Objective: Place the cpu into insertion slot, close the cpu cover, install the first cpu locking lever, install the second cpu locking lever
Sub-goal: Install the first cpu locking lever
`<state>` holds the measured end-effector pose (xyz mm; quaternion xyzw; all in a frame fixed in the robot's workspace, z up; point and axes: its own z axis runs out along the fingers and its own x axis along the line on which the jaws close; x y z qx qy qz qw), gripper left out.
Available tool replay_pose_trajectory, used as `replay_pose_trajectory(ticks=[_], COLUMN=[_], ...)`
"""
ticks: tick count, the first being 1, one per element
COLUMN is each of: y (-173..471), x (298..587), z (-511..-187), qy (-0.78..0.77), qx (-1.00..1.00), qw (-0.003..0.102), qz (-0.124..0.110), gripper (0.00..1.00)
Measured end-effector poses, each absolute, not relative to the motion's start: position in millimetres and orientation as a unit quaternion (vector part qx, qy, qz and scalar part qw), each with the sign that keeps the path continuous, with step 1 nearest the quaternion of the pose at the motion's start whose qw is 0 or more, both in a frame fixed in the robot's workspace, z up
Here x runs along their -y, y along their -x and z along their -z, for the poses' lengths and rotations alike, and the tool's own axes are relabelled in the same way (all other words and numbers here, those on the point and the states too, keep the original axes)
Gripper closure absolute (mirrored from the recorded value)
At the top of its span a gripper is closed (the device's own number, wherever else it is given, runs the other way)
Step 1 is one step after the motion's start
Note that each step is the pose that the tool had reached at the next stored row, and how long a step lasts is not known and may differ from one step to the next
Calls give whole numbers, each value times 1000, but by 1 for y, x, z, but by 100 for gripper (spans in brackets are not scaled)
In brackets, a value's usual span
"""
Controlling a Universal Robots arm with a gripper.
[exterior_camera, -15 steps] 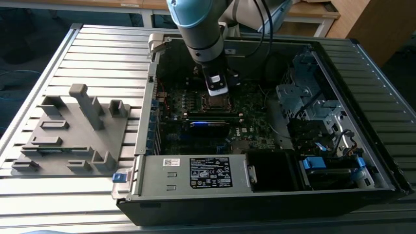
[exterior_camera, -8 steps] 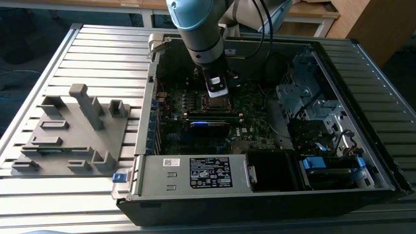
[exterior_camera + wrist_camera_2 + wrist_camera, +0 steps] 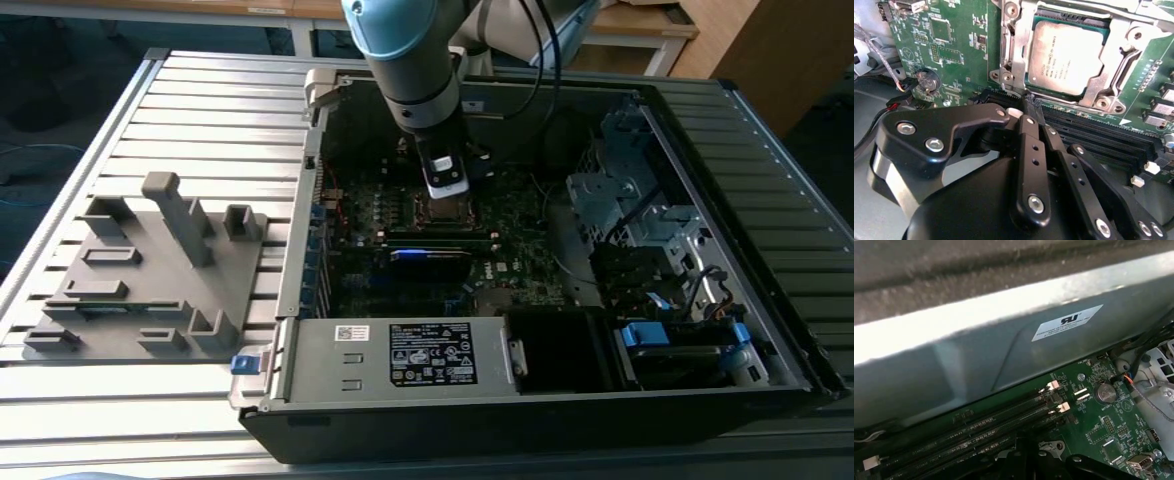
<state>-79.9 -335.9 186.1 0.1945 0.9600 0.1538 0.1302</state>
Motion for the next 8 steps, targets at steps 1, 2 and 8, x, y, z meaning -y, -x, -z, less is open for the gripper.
replay_pose_trajectory(ticks=[1, 2, 8], y=[80, 80, 80], x=[336, 336, 340], z=[-186, -186, -185], qy=[-195, -195, -196], qx=[-960, -960, -958], qw=[130, 130, 127], qz=[-154, -154, -167], gripper=[89, 89, 89])
